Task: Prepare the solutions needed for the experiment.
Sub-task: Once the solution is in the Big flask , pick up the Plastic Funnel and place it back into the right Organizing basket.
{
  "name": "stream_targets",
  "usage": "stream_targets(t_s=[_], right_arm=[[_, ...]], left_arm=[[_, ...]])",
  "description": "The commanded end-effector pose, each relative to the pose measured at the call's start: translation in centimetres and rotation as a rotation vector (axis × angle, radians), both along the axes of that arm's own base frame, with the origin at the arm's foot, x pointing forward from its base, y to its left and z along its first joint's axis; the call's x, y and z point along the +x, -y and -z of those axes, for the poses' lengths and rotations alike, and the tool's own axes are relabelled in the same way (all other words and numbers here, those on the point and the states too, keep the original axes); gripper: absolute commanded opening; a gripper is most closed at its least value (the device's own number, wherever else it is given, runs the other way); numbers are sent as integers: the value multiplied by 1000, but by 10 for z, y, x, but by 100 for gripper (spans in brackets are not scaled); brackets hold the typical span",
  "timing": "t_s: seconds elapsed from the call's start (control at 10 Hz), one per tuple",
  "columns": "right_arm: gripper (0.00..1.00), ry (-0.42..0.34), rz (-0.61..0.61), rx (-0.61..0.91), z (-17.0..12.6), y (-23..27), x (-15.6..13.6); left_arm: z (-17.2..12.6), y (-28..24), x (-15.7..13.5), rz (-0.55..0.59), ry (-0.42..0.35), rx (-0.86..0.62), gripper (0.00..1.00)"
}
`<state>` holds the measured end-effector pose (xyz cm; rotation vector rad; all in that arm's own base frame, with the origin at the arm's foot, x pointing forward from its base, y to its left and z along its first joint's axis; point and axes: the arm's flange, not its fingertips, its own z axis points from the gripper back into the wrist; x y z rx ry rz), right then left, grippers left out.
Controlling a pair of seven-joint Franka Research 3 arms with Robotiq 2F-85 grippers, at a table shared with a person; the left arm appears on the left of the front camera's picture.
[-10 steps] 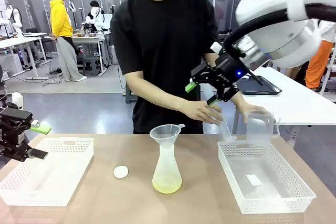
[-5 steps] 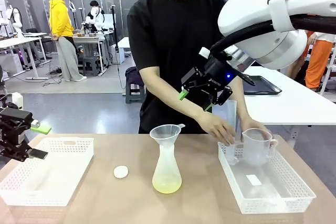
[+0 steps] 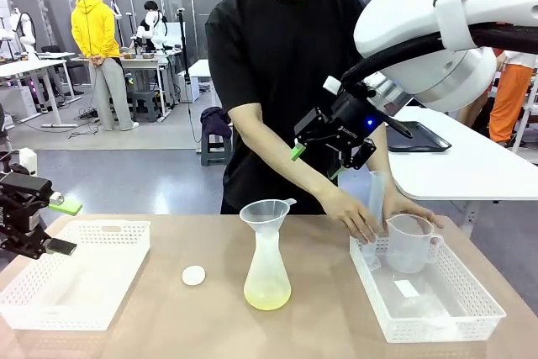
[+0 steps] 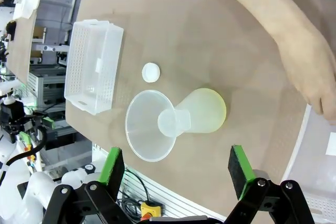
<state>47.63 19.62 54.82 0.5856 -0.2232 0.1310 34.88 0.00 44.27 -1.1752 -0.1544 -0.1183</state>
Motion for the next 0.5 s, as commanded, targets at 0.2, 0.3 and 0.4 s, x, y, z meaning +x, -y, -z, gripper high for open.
stream_targets(t_s=[0.2, 0.3, 0.4], right_arm=[[100, -43, 47, -147, 10, -32, -13], [100, -72, 84, -166, 14, -39, -14], [100, -82, 88, -161, 21, -43, -13]], left_arm=[[-3, 2, 0, 1, 11, -26, 100], [-3, 2, 0, 1, 11, -26, 100], [-3, 2, 0, 1, 11, -26, 100]])
